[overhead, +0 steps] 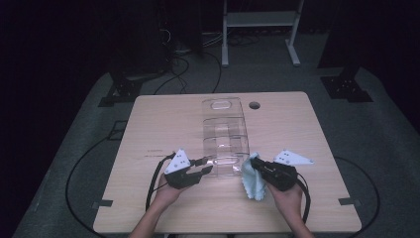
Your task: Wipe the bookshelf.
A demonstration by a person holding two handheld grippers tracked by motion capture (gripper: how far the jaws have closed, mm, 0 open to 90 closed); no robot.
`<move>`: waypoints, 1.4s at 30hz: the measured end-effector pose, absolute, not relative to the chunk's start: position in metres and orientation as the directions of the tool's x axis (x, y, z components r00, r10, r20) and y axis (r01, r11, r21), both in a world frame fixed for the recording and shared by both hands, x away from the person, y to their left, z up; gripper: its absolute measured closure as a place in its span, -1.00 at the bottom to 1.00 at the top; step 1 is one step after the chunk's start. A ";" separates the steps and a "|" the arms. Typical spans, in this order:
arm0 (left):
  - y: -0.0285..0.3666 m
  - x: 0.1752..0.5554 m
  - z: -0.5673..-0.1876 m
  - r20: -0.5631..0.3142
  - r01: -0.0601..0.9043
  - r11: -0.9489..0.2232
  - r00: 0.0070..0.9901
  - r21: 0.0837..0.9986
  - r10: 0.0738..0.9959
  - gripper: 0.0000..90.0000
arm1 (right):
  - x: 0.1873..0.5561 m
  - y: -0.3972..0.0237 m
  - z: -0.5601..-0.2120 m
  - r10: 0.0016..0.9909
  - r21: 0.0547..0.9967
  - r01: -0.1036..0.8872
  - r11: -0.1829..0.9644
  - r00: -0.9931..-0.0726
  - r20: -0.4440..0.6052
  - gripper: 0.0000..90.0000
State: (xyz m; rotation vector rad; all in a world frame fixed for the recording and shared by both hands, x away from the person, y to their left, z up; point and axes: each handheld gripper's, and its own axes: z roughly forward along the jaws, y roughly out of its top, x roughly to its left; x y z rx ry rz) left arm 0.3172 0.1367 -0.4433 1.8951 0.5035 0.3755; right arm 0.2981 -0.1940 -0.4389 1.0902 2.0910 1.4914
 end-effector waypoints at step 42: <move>0.106 0.297 -0.441 0.057 0.117 -0.371 0.903 0.921 0.426 0.59 | 0.300 -0.206 -0.440 0.808 0.912 0.387 0.138 -0.576 0.122 0.85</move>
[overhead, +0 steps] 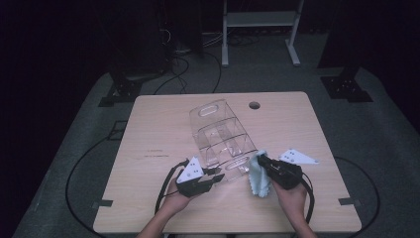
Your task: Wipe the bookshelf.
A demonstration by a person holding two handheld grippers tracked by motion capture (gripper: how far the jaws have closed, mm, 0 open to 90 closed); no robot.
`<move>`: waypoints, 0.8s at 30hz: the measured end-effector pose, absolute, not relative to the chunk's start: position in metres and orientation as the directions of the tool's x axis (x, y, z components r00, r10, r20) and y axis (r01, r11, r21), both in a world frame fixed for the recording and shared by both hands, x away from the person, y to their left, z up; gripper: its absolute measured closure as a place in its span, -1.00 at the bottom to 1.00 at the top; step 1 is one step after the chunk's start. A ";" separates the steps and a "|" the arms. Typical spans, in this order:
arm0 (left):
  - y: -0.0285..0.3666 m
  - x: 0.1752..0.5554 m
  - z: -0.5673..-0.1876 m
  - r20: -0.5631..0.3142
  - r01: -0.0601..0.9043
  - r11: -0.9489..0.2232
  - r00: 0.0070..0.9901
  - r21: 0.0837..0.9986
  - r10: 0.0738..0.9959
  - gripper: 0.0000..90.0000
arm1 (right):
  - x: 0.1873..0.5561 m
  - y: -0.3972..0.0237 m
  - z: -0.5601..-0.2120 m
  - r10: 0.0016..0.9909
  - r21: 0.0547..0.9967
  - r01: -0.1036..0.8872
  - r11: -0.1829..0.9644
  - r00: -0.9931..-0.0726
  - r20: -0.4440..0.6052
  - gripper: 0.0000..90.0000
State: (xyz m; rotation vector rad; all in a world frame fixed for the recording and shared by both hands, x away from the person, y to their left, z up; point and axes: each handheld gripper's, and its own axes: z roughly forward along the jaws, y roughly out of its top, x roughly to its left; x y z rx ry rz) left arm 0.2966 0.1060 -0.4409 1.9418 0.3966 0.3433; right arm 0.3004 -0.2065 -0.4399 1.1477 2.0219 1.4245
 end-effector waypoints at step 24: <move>0.148 0.308 -0.421 0.030 0.117 -0.296 0.892 0.948 0.451 0.21 | 0.300 -0.212 -0.439 0.787 0.916 0.382 0.120 -0.599 0.147 0.85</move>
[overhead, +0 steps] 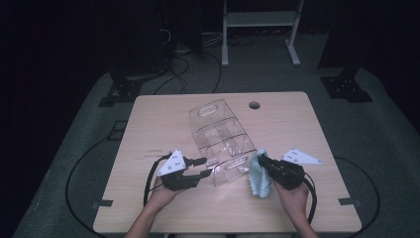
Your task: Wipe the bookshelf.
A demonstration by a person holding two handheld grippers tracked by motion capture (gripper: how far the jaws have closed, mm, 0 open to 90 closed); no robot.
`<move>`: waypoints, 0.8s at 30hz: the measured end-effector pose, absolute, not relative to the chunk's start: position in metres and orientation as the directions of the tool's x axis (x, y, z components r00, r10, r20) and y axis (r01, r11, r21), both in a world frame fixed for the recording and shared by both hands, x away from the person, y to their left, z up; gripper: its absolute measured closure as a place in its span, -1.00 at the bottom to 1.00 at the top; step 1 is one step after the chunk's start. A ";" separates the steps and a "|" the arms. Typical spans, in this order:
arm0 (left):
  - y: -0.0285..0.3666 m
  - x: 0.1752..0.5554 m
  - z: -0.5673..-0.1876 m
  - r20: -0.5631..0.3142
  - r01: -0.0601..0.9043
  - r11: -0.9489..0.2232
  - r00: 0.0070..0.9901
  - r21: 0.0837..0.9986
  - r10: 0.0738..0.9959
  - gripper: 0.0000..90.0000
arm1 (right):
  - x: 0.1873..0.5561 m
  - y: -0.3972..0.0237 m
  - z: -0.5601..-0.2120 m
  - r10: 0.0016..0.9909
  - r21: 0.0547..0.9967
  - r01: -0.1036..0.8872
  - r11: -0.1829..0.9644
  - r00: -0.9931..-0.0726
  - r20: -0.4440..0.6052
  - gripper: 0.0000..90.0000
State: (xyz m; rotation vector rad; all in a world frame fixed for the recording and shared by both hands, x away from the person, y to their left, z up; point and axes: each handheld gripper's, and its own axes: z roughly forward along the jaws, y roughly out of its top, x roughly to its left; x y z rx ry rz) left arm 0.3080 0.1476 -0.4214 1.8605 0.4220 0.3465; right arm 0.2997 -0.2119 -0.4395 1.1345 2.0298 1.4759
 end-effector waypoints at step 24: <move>0.150 0.379 -0.424 0.043 0.156 -0.329 0.849 0.931 0.526 -0.81 | 0.299 -0.211 -0.439 0.777 0.914 0.387 0.123 -0.611 0.154 0.85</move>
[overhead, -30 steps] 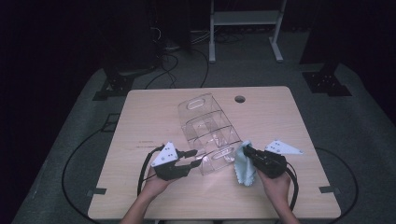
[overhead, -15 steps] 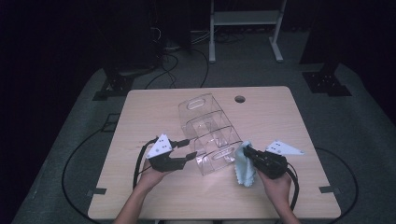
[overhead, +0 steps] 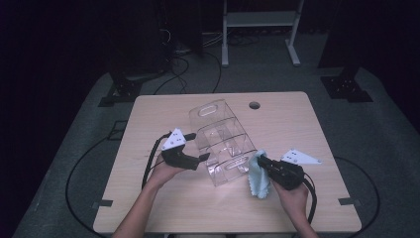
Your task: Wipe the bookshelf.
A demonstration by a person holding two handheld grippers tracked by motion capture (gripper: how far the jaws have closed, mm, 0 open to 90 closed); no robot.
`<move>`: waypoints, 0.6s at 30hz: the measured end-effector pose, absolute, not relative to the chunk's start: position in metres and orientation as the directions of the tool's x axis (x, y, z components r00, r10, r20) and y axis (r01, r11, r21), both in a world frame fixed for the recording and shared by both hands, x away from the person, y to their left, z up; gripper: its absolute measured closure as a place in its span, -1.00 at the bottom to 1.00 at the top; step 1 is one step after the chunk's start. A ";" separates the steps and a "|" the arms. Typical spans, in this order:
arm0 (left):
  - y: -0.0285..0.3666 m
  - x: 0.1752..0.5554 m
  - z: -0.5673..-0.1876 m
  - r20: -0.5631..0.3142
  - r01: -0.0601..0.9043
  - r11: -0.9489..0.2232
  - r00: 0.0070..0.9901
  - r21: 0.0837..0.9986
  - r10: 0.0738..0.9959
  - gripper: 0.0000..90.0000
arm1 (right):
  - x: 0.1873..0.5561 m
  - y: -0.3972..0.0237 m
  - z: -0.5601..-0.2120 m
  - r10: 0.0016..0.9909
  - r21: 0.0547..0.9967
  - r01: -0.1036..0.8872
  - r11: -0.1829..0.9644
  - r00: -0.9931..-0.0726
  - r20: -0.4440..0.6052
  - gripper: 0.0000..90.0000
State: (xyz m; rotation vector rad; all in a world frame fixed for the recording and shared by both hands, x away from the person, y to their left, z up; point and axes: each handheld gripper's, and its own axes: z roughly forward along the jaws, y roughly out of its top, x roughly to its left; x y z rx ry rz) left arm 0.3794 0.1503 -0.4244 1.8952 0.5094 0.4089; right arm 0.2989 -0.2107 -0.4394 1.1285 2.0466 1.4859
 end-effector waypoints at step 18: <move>0.141 0.409 -0.430 0.073 0.163 -0.408 0.861 0.898 0.504 -0.94 | 0.300 -0.211 -0.440 0.771 0.914 0.384 0.127 -0.618 0.153 0.85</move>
